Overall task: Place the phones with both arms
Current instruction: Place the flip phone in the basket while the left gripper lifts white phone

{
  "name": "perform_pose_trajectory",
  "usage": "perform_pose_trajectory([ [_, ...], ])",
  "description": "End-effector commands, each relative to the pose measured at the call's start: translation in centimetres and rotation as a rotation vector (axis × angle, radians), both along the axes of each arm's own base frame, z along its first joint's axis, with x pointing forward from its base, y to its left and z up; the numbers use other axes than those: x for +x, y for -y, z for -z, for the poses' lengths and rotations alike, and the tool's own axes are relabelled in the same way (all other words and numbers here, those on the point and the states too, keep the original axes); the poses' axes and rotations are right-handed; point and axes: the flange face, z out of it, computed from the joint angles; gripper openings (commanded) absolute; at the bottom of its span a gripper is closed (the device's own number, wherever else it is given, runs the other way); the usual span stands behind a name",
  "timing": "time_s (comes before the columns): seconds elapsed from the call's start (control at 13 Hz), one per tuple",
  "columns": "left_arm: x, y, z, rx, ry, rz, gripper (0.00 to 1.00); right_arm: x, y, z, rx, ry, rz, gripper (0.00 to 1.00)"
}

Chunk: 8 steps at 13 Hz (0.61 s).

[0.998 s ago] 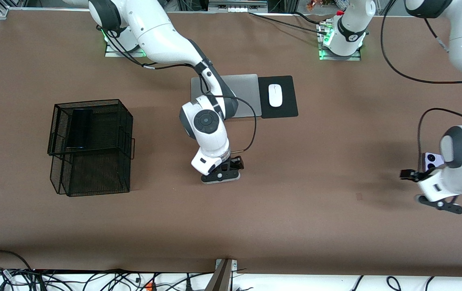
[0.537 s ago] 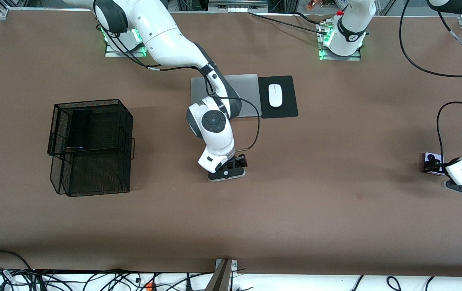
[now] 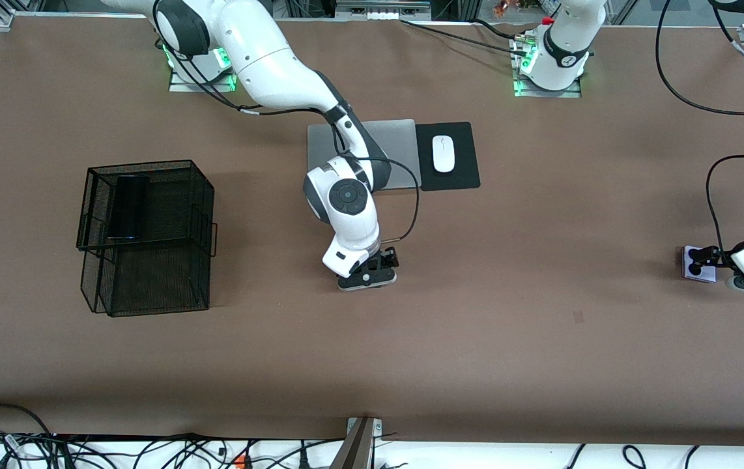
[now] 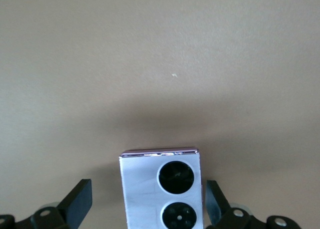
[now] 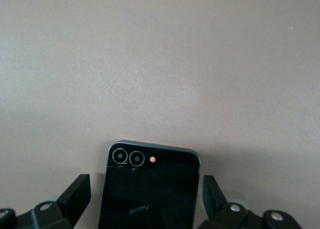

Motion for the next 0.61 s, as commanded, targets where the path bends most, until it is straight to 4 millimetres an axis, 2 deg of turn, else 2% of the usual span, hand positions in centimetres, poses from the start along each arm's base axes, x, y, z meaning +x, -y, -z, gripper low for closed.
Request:
perform_pose_trajectory([
  [0.0, -1.1, 0.9, -0.3, -0.015, 0.014, -0.001, 1.0, -0.5, -0.4, 0.4, -0.013, 0.001, -0.01, 0.99],
  [0.38, -1.9, -0.3, 1.3, -0.031, 0.029, -0.037, 1.0, -1.2, -0.3, 1.5, -0.038, -0.007, -0.022, 0.99],
  [0.46, -1.9, -0.3, 1.5, -0.034, 0.041, -0.048, 1.0, -1.1, -0.2, 1.5, -0.041, -0.005, -0.024, 0.91],
  [0.54, -1.9, -0.5, 1.7, -0.041, 0.047, -0.06, 1.0, -1.1, -0.2, 1.5, -0.041, -0.005, -0.026, 0.67],
])
